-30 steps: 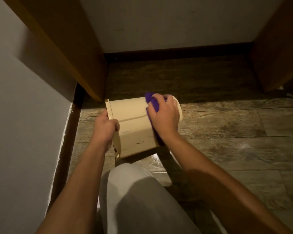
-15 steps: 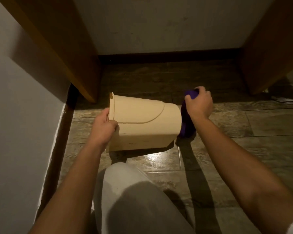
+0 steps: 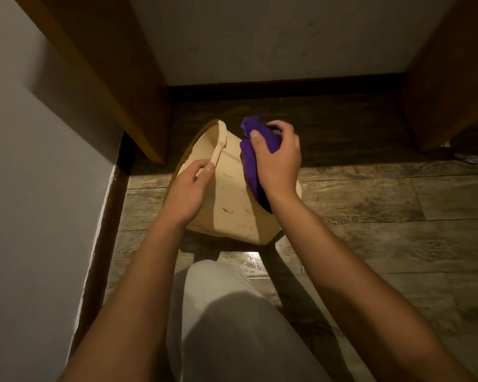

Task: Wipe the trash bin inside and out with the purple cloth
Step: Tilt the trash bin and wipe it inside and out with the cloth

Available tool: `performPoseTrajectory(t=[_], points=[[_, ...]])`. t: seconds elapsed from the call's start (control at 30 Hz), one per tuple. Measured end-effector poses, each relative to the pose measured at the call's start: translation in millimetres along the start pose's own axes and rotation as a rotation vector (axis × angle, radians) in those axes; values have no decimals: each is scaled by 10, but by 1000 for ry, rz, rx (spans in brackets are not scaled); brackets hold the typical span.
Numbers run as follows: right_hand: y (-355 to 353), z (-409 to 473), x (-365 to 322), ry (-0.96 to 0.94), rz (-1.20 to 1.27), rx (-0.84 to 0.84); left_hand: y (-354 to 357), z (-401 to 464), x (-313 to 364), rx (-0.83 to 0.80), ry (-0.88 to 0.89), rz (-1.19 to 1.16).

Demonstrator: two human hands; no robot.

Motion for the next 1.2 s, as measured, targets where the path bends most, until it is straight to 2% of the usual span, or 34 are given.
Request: performPoseTrajectory(t=[0.13,0.23,0.37,0.47,0.6,0.7,0.93,1.0,1.03,1.13,1.2], points=[[255,-227,186,7,-16,-106,42,0,-10,27,3,-70],[411,-283,177,-20,-64,-198,29,34,-109,54,-62,-124],[676,-463,-18,-169,-79,-259,19,88,-139,94,-74,-206],[763,-634,44,-242,-197,-246,19,53,-170,195,-74,-245],[620,-628,297,-283,-314,-198,-53,-23,-220,353,-76,-158],[364,-547,619,-177,-331,-137,-97,-58,-310,416,-112,-135],[-567,-296,1491,295,-384,144,-100,-99,-317,478,-96,-97],[-799,-219,1614,451,-380,182,-92,-97,-343,477,-102,-85],[-879,-169,1577,462,-367,194,-81,-104,-372,467,-104,-71],[-874,74,1045,248,-265,209,-42,-115,-402,410,-98,-30],[-608,233,609,123,-175,105,-10,-106,-391,390,-77,-13]])
Point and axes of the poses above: each hand's wrist, its own z-axis towards the middle knuckle, its own y-axis out of the palm, x = y × z, the point moved 9 cm from there along z, towards the middle knuckle, and after that the axes turned 11 degrees about z, right-handed, at the moved point
